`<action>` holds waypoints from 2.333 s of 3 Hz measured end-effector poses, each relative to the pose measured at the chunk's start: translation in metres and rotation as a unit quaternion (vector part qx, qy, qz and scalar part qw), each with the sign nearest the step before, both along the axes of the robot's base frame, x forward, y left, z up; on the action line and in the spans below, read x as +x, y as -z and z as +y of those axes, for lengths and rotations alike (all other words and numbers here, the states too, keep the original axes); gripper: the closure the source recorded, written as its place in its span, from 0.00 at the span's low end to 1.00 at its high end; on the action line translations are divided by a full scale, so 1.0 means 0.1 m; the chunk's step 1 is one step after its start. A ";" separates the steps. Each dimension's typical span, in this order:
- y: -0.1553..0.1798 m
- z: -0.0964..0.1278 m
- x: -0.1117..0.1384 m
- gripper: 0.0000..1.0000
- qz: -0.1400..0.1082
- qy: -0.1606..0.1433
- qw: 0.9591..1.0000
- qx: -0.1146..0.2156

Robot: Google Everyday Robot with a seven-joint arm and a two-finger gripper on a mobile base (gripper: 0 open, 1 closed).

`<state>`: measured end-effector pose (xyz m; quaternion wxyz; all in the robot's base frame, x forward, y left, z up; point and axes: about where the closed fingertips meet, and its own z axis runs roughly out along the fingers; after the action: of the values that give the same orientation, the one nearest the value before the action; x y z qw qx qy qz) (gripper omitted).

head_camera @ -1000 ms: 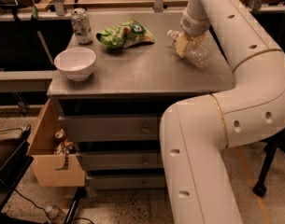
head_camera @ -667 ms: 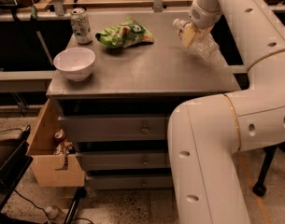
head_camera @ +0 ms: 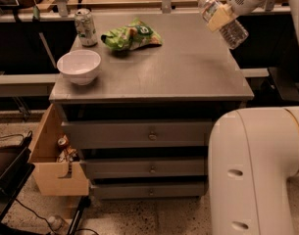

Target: Place water bottle upright

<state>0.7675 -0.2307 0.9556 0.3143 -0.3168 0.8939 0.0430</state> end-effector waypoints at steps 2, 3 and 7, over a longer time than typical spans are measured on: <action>-0.28 -0.27 -0.13 1.00 -0.115 -0.099 0.984 0.088; -0.21 -0.30 -0.22 1.00 -0.145 -0.124 0.971 0.143; 0.27 0.27 -0.62 1.00 -0.183 -0.195 0.891 0.367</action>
Offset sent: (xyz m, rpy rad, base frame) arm -0.1099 -0.0037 -0.0109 0.2796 -0.3885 0.3008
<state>0.7060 -0.2036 0.9288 0.5517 -0.3489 0.6613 0.3696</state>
